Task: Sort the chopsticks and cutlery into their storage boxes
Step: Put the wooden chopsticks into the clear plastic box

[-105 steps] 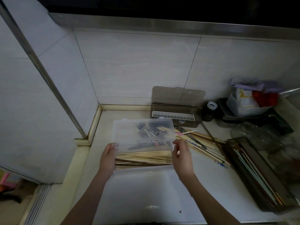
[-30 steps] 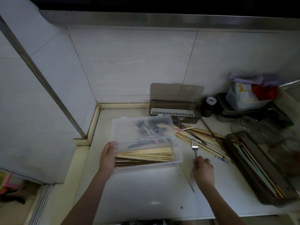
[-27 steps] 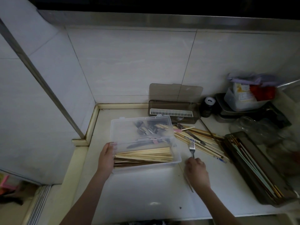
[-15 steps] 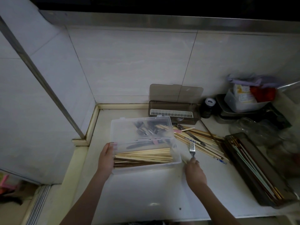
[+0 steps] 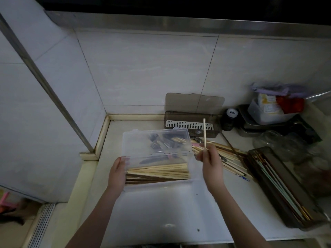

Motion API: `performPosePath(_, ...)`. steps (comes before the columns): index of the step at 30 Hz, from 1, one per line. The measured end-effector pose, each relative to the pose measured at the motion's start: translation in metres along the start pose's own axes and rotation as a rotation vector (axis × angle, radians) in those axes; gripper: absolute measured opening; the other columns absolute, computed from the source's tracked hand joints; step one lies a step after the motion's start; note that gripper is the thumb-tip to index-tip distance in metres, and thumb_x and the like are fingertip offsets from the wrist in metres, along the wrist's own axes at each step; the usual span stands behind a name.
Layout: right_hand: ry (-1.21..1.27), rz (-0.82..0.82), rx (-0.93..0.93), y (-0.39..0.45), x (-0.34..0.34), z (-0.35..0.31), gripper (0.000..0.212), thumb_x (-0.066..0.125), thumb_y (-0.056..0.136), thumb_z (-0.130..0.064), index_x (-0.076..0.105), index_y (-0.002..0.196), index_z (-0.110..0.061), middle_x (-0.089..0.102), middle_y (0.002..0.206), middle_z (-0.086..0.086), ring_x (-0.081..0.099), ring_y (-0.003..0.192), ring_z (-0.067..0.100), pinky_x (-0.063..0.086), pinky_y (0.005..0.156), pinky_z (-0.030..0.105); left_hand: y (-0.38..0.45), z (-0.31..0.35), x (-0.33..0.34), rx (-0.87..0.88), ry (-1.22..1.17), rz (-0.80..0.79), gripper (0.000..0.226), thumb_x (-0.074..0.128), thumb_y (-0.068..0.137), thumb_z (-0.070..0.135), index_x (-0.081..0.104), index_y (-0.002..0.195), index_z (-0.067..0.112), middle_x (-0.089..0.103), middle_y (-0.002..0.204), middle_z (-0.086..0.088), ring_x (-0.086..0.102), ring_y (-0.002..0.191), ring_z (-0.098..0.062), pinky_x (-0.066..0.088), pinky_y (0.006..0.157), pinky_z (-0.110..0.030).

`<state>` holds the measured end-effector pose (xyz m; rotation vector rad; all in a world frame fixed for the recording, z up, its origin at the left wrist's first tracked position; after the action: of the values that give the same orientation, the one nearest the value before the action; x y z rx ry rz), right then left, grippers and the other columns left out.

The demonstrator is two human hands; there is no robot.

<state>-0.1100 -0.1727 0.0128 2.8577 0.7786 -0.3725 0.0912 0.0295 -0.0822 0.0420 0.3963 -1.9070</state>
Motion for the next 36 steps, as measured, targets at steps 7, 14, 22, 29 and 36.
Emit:
performPosePath(7,-0.142,-0.296,-0.277,-0.019,0.057,-0.032,0.017,0.045,0.097,-0.006,0.057,0.102,-0.017,0.061,0.082,0.001,0.057,0.076,0.009,0.044,0.069,0.02,0.003,-0.003,-0.001,-0.014,-0.025,0.0,0.023,0.044,0.098,0.034,0.065,0.097,0.025,0.066,0.09,-0.003,0.056,0.079,-0.023,0.037,0.058,-0.03)
performPosePath(14,-0.742,-0.525,-0.143,-0.022,0.06,0.018,0.048,0.044,0.084,0.009,0.061,0.119,-0.019,0.053,0.125,0.004,0.055,0.109,0.021,0.046,0.093,0.027,0.002,-0.003,0.0,-0.003,-0.029,0.008,0.024,0.042,0.099,0.031,0.065,0.099,0.021,0.068,0.098,-0.005,0.062,0.089,-0.022,0.044,0.076,-0.035)
performPosePath(22,-0.724,-0.007,-0.031,0.015,-0.007,0.057,0.039,0.047,0.083,0.007,0.057,0.114,-0.014,0.054,0.122,0.01,0.05,0.11,0.027,0.048,0.087,0.037,0.001,-0.001,0.001,-0.022,-0.03,0.022,0.024,0.042,0.099,0.028,0.065,0.1,0.02,0.068,0.099,-0.004,0.062,0.092,-0.024,0.043,0.076,-0.033)
performPosePath(29,-1.076,-0.14,0.293,0.038,-0.045,0.101,0.055,0.05,0.092,-0.021,0.027,0.141,-0.015,0.038,0.144,0.008,0.036,0.132,0.028,0.037,0.104,0.049,0.001,-0.002,0.001,-0.041,-0.008,0.026,0.024,0.041,0.099,0.03,0.064,0.093,0.029,0.068,0.099,-0.002,0.063,0.091,-0.025,0.044,0.076,-0.035)
performPosePath(36,-1.111,-0.225,0.319,0.048,-0.059,0.102,0.039,0.051,0.091,-0.021,0.038,0.128,-0.015,0.051,0.129,0.012,0.042,0.125,0.03,0.039,0.102,0.049,-0.002,0.005,0.001,-0.013,0.024,0.018,0.025,0.039,0.1,0.025,0.064,0.099,0.019,0.066,0.099,-0.006,0.061,0.092,-0.025,0.044,0.078,-0.036)
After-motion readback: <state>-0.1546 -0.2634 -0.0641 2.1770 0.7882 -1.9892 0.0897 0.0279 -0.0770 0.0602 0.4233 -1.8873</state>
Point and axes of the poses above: each hand's wrist, its own y-axis towards the middle knuckle, its own x-axis out of the palm, z = x × y, the point moved 1 cm from there along y, towards the middle knuckle
